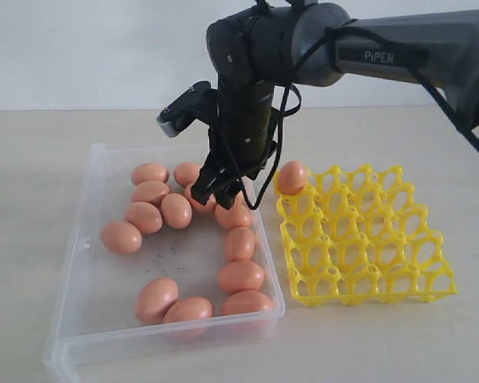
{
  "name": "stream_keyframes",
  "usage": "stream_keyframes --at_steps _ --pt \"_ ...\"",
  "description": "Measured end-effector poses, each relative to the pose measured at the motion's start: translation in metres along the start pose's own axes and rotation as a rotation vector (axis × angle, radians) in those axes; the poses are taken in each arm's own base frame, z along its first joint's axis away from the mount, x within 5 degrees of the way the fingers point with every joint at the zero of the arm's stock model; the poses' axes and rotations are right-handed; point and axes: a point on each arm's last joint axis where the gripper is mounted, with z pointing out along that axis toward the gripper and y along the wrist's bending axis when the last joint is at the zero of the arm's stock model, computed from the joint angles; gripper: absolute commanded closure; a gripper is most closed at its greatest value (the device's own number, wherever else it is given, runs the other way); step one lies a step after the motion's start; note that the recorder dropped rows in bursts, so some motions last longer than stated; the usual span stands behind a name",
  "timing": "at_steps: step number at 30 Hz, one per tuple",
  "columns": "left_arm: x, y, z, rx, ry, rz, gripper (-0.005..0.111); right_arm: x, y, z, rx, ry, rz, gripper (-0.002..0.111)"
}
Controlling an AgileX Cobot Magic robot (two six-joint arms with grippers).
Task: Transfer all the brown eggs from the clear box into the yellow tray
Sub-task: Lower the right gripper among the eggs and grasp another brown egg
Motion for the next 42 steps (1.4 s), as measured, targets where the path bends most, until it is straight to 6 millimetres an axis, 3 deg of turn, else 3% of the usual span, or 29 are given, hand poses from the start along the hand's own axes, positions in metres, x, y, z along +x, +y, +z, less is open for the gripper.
stream_keyframes --at_steps 7,27,34,40,42 --pt "0.000 0.000 0.000 0.000 0.000 0.000 0.103 -0.002 0.007 0.000 -0.062 -0.022 -0.113 0.053" --pt "0.000 0.000 0.000 0.000 0.000 0.000 0.103 0.001 0.011 0.044 -0.091 0.045 -0.144 0.054" --pt "0.000 0.000 0.000 0.000 0.000 0.000 0.103 -0.003 0.009 0.046 -0.061 0.000 -0.129 0.081" --pt "0.000 0.000 0.000 0.000 0.000 0.000 0.103 -0.004 0.008 0.048 -0.056 -0.011 -0.124 0.083" --pt "0.000 0.000 0.000 0.000 0.000 0.000 0.103 -0.004 0.008 0.048 -0.058 -0.007 -0.125 0.091"
